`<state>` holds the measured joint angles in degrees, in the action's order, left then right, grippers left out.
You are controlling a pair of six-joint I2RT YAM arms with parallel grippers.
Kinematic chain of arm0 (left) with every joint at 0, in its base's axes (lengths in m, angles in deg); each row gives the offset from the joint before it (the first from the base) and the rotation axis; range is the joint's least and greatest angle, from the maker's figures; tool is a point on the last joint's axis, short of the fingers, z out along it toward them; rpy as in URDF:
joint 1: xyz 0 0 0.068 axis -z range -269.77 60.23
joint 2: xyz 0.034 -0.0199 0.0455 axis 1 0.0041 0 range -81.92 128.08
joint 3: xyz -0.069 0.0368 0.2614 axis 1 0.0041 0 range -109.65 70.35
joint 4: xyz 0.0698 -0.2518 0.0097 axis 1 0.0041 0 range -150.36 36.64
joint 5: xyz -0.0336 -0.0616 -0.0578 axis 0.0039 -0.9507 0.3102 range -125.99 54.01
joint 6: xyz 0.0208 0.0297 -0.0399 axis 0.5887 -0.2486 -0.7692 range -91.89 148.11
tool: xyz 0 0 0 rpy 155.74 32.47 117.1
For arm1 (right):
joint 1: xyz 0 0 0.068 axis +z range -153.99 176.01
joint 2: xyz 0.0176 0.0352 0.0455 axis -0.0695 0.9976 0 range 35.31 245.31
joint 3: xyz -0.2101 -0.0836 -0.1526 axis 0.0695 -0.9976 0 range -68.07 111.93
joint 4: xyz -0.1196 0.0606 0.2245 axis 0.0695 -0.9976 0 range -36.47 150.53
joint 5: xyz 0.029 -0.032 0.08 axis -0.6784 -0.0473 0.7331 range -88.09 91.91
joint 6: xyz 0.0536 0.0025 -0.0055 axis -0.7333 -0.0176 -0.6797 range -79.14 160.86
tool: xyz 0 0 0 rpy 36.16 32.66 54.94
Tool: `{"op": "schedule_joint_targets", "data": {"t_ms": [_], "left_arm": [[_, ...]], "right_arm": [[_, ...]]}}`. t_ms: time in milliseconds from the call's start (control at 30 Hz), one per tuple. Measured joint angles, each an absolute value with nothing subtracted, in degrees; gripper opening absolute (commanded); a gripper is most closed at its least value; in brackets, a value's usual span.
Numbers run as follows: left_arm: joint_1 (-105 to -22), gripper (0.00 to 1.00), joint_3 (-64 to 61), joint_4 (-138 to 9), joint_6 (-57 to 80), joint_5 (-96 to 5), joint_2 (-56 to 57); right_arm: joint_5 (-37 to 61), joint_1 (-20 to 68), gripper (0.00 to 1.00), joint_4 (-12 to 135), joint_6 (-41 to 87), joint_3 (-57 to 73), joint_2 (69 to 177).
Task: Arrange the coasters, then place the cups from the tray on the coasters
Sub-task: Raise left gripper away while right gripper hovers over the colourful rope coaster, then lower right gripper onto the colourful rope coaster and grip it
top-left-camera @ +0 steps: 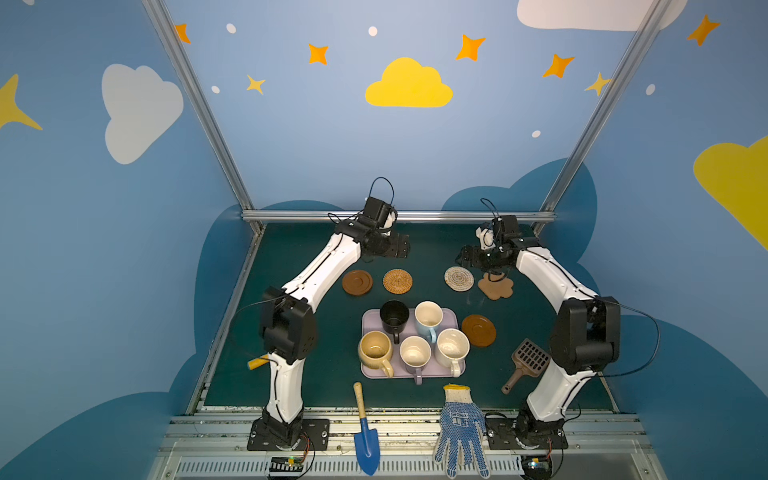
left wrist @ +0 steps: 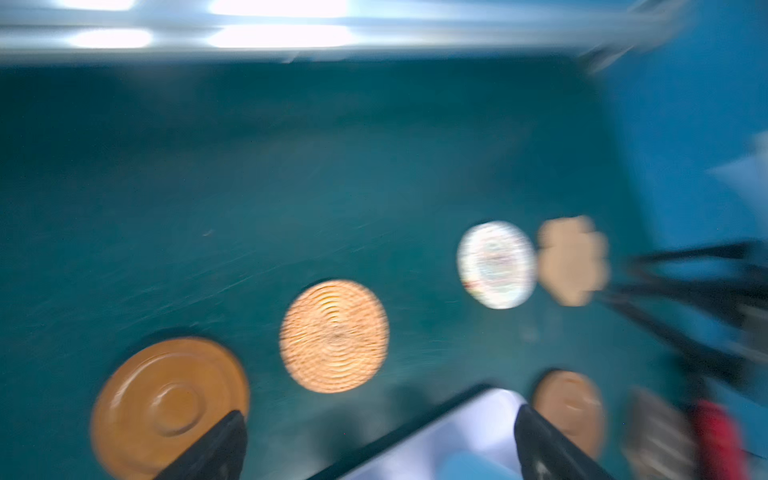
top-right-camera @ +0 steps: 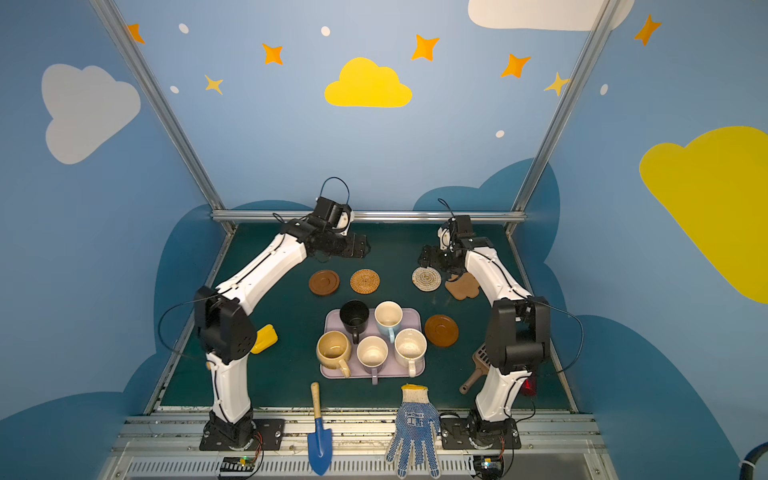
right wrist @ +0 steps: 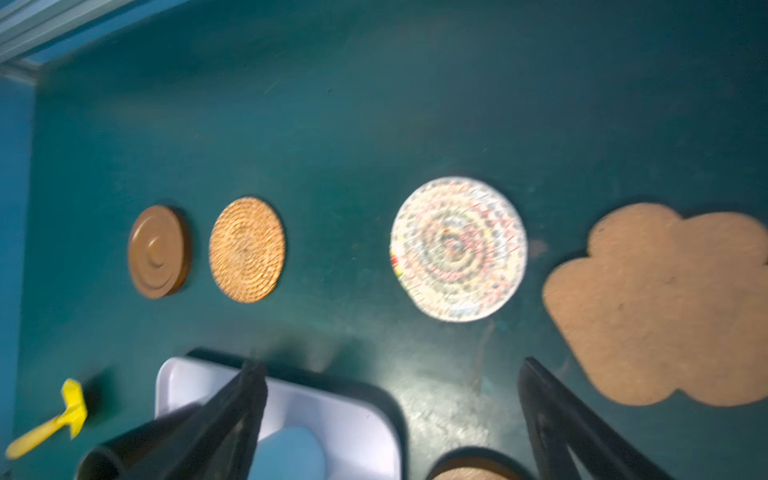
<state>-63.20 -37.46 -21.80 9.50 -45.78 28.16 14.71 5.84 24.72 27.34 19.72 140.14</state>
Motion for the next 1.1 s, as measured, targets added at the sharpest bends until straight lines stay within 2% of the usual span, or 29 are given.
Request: {"op": "schedule_joint_targets", "data": {"t_ms": [167,300,600,933,1100], "left_arm": [[-63.5,1.0,-27.0,-31.8,6.0,-58.8,20.6],[-63.5,1.0,-20.6,-36.3,3.9,-63.3,20.1],[-64.6,1.0,-17.2,-37.6,2.1,-63.8,20.1],[-65.5,1.0,-14.4,-39.0,0.4,-62.4,20.1],[-66.0,1.0,-13.4,-39.9,-1.1,-61.9,20.1]], "right_arm": [[12.3,5.4,0.94,22.3,28.3,24.3,145.7],[12.1,4.9,0.9,21.0,29.4,25.9,149.0],[14.0,3.5,0.87,18.8,31.9,29.0,155.1],[15.3,2.6,0.64,18.1,33.5,30.5,159.5],[14.6,2.6,0.59,17.7,33.8,32.2,162.0]]}}
